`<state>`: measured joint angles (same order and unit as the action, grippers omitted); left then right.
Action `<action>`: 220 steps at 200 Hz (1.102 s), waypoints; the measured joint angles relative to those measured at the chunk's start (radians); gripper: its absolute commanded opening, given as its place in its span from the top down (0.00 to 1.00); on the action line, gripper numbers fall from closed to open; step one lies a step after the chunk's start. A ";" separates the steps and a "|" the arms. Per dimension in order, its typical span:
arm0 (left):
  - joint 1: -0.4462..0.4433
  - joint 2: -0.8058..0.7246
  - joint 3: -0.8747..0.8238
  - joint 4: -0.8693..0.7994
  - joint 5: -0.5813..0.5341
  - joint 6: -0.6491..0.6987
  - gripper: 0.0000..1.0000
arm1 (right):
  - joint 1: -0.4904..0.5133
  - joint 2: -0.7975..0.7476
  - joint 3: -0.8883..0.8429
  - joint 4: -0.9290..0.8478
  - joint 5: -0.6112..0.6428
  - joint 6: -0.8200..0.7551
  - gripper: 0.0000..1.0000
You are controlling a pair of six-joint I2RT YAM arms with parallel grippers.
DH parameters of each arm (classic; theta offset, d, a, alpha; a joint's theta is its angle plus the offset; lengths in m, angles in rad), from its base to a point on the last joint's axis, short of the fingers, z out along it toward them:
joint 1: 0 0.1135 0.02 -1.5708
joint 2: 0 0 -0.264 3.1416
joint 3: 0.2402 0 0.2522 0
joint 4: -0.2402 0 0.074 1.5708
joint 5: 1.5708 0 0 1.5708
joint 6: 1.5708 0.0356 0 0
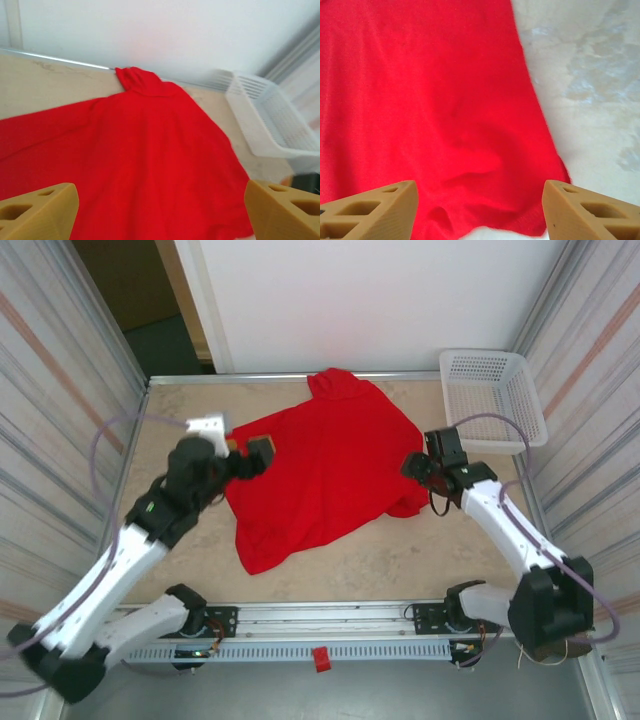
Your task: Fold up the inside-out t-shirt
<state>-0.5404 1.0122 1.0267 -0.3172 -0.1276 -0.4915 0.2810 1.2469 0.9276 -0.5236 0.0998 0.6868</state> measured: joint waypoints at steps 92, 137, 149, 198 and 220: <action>0.140 1.057 0.608 -0.044 0.277 0.181 0.14 | 0.012 0.398 0.036 0.181 -0.102 0.261 0.47; 0.264 1.051 0.460 -0.020 0.322 0.111 0.14 | -0.006 0.545 0.142 0.172 -0.132 0.306 0.46; 0.302 1.040 0.395 -0.011 0.323 0.089 0.14 | -0.017 0.596 0.199 0.169 -0.148 0.308 0.46; 0.343 0.827 0.081 0.084 0.336 -0.037 0.14 | -0.055 0.840 0.551 0.082 -0.204 0.296 0.46; 0.335 0.687 -0.106 0.143 0.318 -0.147 0.14 | -0.066 0.959 0.743 0.021 -0.210 0.278 0.46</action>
<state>-0.2054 1.6997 0.9207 -0.1738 0.1902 -0.6388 0.2153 2.2059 1.6711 -0.5022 -0.1101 0.9646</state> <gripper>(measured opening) 0.859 0.538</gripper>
